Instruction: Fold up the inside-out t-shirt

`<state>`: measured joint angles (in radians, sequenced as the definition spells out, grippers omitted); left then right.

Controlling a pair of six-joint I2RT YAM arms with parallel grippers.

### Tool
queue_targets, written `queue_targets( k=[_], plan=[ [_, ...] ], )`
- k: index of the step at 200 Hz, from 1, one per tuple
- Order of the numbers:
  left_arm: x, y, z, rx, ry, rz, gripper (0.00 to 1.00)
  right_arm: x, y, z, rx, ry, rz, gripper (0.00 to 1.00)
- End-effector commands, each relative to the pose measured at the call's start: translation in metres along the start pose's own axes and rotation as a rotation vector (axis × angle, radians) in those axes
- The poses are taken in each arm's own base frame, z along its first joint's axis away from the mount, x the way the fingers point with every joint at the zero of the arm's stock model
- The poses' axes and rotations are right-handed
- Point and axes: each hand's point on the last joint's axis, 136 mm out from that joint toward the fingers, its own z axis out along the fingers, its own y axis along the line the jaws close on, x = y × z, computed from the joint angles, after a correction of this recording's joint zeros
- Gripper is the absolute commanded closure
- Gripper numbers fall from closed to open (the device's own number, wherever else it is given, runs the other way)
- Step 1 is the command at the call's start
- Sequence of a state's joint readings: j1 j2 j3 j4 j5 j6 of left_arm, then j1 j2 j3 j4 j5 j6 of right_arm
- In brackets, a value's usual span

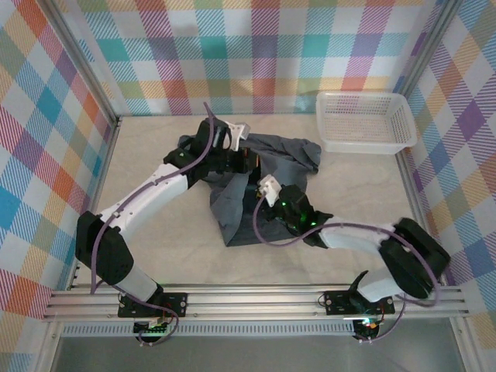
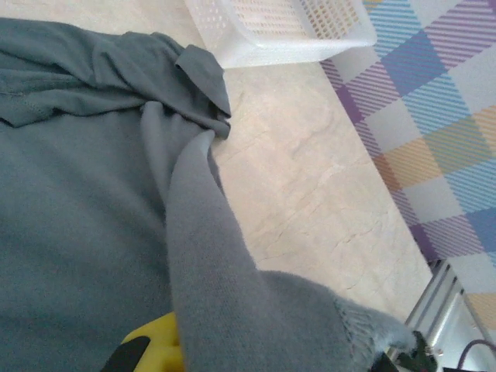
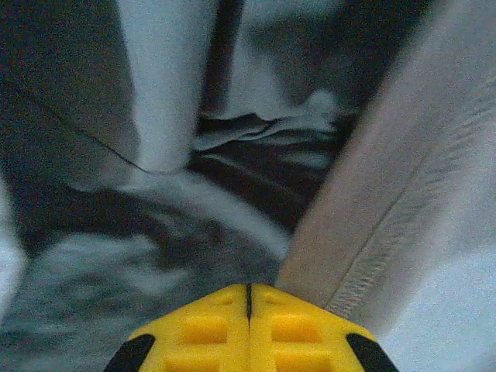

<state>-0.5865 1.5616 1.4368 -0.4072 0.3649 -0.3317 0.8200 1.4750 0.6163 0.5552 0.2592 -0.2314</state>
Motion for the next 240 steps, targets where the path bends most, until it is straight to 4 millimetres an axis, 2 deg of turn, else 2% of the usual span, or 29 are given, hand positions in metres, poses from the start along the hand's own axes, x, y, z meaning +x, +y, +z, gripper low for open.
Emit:
queue_targets(
  k=[1, 19, 48, 81, 103, 118, 134, 146, 156, 167, 183, 208, 221, 231, 240],
  plan=[
    [-0.010, -0.014, -0.015, 0.006, 0.009, -0.071, 1.00, -0.050, -0.016, 0.014, 0.169, -0.207, -0.378, 1.00],
    [-0.015, -0.024, -0.019, 0.031, 0.029, -0.099, 1.00, -0.046, -0.005, 0.035, 0.182, -0.218, -0.538, 1.00],
    [-0.022, -0.031, -0.030, 0.040, -0.004, -0.116, 1.00, -0.049, -0.010, 0.053, 0.252, -0.215, -0.605, 1.00],
    [-0.024, -0.035, -0.039, 0.038, -0.012, -0.119, 1.00, -0.073, 0.000, 0.046, 0.140, -0.153, -0.450, 1.00],
    [-0.024, -0.039, -0.044, 0.042, -0.007, -0.114, 1.00, -0.091, -0.020, 0.044, 0.193, -0.128, -0.335, 1.00],
    [-0.032, -0.052, -0.051, 0.092, -0.022, -0.117, 1.00, -0.074, -0.024, 0.058, 0.168, -0.039, -0.285, 1.00],
    [-0.048, -0.079, -0.065, 0.181, -0.058, -0.113, 1.00, -0.039, -0.030, 0.079, 0.158, 0.053, -0.194, 1.00],
    [-0.062, -0.093, -0.079, 0.201, -0.094, -0.104, 1.00, -0.015, -0.025, 0.091, 0.138, 0.123, -0.163, 1.00],
    [-0.070, -0.096, -0.090, 0.168, -0.115, -0.099, 1.00, 0.000, -0.015, 0.095, 0.083, 0.190, -0.133, 1.00],
    [-0.077, -0.094, -0.099, 0.115, -0.135, -0.087, 1.00, 0.004, -0.008, 0.096, 0.041, 0.235, -0.072, 1.00],
    [-0.086, -0.096, -0.106, 0.096, -0.164, -0.051, 1.00, -0.003, -0.004, 0.090, 0.011, 0.225, -0.019, 1.00],
    [-0.092, -0.093, -0.107, 0.064, -0.182, -0.016, 1.00, -0.043, -0.007, 0.070, -0.072, 0.152, 0.127, 1.00],
    [-0.092, -0.093, -0.105, 0.062, -0.173, -0.005, 1.00, -0.059, -0.013, 0.066, -0.136, 0.141, 0.297, 1.00],
    [-0.093, -0.094, -0.104, 0.064, -0.168, -0.003, 1.00, -0.061, -0.017, 0.070, -0.176, 0.149, 0.405, 1.00],
    [-0.095, -0.097, -0.105, 0.074, -0.170, 0.000, 1.00, -0.053, -0.020, 0.077, -0.179, 0.178, 0.463, 1.00]
  ],
)
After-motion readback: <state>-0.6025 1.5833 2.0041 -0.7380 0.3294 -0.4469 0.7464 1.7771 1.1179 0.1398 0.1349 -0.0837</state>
